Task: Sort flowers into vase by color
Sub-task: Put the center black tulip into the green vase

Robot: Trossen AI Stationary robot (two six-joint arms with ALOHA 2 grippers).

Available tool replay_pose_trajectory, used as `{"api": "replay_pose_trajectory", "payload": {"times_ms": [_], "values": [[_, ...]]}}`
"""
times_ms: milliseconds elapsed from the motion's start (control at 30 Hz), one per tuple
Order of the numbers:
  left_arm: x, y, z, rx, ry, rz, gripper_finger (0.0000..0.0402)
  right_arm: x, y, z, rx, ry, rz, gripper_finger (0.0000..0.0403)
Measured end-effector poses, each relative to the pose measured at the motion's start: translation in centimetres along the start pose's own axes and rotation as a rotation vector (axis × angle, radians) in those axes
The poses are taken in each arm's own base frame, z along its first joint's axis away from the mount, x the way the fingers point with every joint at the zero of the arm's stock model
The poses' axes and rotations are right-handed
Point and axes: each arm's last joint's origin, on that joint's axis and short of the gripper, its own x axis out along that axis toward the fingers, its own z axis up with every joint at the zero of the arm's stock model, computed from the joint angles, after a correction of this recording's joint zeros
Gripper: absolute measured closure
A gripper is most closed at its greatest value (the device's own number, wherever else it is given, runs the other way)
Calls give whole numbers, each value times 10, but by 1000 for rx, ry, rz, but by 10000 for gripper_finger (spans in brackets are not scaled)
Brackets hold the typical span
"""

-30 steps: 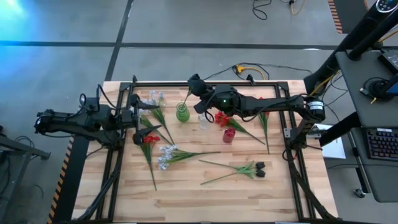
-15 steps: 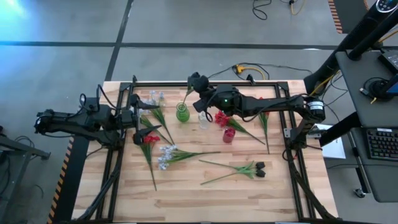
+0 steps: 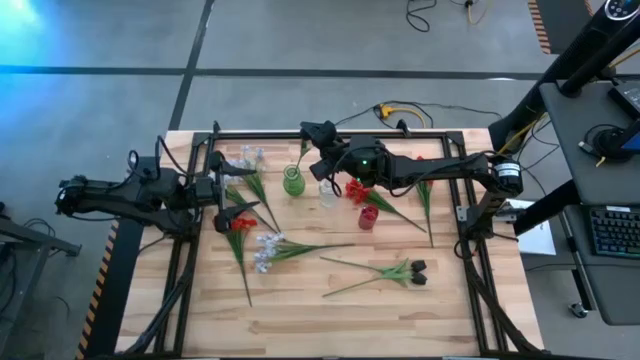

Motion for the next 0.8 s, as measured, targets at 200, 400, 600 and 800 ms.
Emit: {"api": "replay_pose_trajectory", "payload": {"times_ms": [200, 400, 600, 800], "values": [[0, 0, 0, 0, 2, 0, 74, 0, -1, 0, 45, 2, -6, 70], [0, 0, 0, 0, 2, 0, 74, 0, -6, -2, 131, 39, -50, 62], [0, 0, 0, 1, 4, -1, 74, 0, -8, -4, 158, 60, -65, 62], [0, 0, -1, 1, 5, -1, 74, 0, -7, -4, 277, 73, -60, 62]]}}
